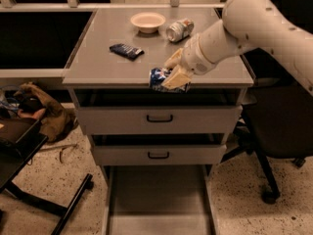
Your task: Place pepsi can into bottom drawer
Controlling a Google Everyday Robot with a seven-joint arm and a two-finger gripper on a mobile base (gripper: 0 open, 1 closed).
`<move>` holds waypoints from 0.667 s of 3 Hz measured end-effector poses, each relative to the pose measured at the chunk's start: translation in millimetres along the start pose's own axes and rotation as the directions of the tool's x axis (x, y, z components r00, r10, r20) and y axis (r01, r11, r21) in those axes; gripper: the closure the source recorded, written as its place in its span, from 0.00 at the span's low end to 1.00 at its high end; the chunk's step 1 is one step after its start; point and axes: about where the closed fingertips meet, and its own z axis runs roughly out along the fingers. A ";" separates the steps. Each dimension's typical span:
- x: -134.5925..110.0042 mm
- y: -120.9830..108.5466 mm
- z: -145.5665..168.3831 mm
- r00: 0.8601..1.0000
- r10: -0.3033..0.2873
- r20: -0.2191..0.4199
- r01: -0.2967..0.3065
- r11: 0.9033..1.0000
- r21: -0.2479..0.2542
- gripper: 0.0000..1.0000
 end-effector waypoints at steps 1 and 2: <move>7.4 41.7 10.3 0.999 0.034 0.041 -0.034 0.999 -0.001 1.00; 13.9 71.5 14.7 0.997 0.050 0.054 -0.051 0.999 0.010 1.00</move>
Offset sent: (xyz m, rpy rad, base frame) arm -0.0905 0.0027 -0.0633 0.0916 0.0116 -0.0507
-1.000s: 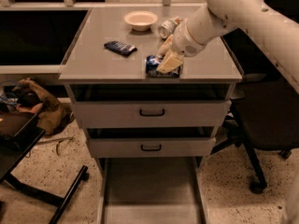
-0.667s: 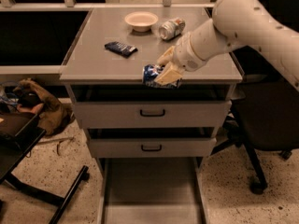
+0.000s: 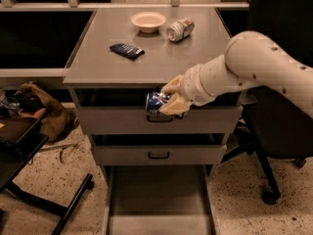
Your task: Place pepsi can into bottom drawer
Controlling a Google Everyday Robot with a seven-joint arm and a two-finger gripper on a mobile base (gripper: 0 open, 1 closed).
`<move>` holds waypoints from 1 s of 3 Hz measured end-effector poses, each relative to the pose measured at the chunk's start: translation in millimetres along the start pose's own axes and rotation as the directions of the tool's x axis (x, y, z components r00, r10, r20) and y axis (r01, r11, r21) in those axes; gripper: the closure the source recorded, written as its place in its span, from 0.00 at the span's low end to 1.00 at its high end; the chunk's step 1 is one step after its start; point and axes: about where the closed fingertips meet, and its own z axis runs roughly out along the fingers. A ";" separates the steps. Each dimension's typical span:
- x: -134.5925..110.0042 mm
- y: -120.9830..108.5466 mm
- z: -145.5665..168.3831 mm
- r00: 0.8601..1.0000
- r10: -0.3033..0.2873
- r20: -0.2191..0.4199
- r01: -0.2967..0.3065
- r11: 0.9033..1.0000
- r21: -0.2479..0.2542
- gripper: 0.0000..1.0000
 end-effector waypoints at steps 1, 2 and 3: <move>6.4 19.1 3.1 1.000 -0.005 -0.029 0.006 1.000 0.025 1.00; 21.9 39.0 18.0 0.998 0.023 -0.058 -0.020 0.999 0.043 1.00; 23.7 41.8 20.3 0.998 0.025 -0.057 -0.023 0.999 0.041 1.00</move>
Offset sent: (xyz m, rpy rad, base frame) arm -0.0393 -0.0027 -0.0635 -0.0607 -0.0020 -0.1139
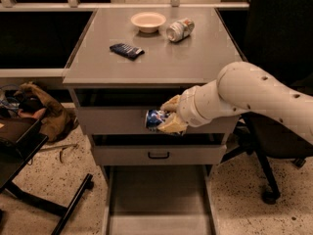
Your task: Place pepsi can into bottom drawer
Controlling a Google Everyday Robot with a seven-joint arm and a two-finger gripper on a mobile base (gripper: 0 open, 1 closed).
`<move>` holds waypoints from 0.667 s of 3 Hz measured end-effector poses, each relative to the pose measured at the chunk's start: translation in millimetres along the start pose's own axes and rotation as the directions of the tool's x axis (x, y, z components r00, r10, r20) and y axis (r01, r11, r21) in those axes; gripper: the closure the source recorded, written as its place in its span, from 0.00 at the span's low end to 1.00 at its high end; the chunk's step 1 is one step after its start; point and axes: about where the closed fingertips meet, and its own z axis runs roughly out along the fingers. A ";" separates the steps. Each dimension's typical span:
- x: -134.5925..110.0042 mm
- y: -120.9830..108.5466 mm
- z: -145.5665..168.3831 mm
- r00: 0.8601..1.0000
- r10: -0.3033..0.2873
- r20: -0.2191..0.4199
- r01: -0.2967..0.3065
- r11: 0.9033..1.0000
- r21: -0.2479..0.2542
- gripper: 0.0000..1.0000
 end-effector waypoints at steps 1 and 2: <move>25.7 25.9 18.1 0.999 0.039 0.010 -0.039 0.999 -0.007 1.00; 64.2 67.5 51.2 0.995 0.097 0.034 -0.096 0.994 -0.042 1.00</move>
Offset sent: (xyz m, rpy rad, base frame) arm -0.0683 -0.0128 -0.1758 0.1254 0.1528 -0.0514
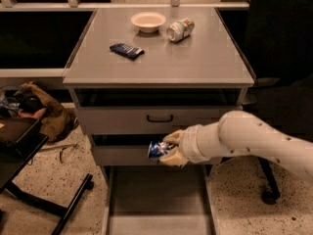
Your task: Place pepsi can into bottom drawer
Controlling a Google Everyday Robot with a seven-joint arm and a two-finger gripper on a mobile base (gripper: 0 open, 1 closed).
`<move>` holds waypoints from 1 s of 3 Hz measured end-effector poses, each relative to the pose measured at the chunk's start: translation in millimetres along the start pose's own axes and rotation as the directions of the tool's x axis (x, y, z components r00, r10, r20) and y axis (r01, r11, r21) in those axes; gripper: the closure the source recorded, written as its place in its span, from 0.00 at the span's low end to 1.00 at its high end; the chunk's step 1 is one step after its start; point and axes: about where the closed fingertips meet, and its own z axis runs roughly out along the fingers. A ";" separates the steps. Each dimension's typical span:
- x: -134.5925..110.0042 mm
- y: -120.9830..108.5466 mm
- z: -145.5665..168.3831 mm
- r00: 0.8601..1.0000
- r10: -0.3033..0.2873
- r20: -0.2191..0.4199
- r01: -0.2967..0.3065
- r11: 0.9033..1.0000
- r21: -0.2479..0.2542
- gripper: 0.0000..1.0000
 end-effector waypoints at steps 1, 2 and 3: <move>34.0 35.4 35.7 0.999 0.039 0.020 -0.037 0.996 -0.085 1.00; 33.9 35.4 35.7 0.999 0.039 0.020 -0.037 0.996 -0.085 1.00; 48.9 40.2 52.8 0.998 0.055 0.022 -0.053 0.997 -0.062 1.00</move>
Offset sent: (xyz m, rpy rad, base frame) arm -0.0174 0.0042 -0.0431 0.0263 0.0593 0.0273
